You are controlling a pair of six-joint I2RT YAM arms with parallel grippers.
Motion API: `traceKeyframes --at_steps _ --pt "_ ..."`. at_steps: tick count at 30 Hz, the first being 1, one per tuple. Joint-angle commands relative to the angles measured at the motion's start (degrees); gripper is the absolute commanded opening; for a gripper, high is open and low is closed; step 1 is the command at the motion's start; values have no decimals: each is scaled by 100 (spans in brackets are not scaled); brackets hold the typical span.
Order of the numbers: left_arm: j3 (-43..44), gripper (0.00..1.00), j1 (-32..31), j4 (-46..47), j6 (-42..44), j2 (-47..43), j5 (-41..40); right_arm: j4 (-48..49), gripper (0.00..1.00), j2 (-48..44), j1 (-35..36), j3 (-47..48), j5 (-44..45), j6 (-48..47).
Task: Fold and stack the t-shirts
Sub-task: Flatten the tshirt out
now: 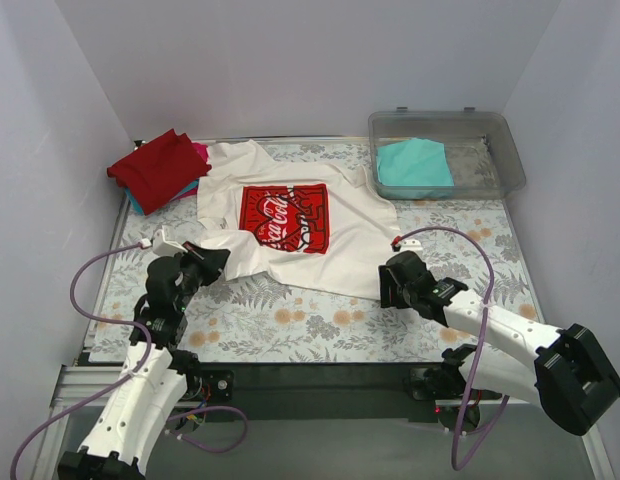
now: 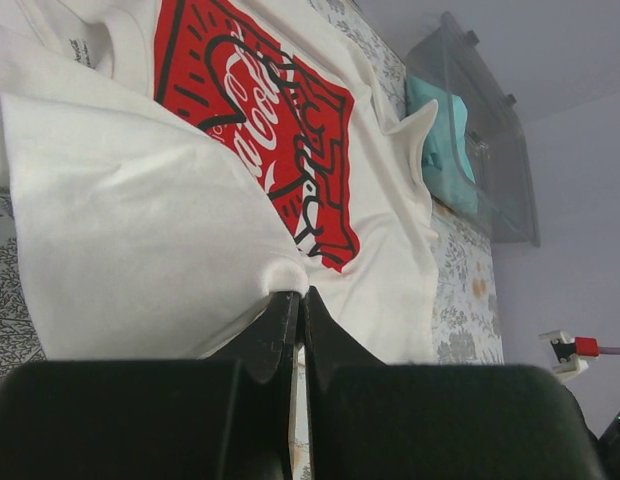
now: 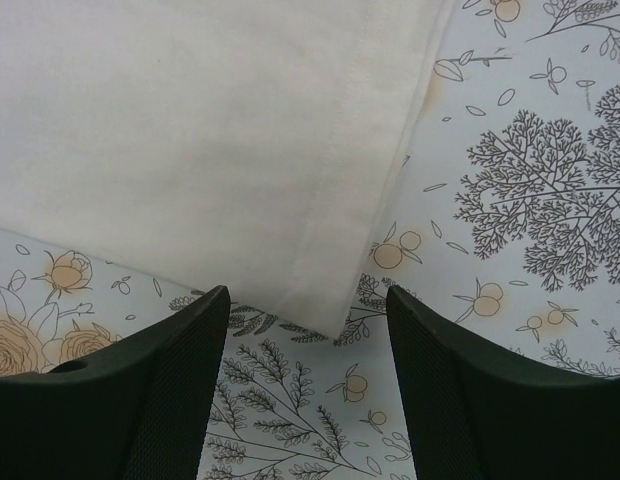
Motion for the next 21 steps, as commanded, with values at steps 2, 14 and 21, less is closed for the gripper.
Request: traceKeyframes --at_steps 2,14,21 --pt "343 0 -45 -191 -11 -136 176 -72 57 -1 -40 -156 -304 309" --pt "484 0 -89 -411 -19 -364 220 -124 18 95 -40 -305 -498 503" --pt "782 0 -107 -709 7 -698 237 -168 1 -475 74 -209 -963 248"
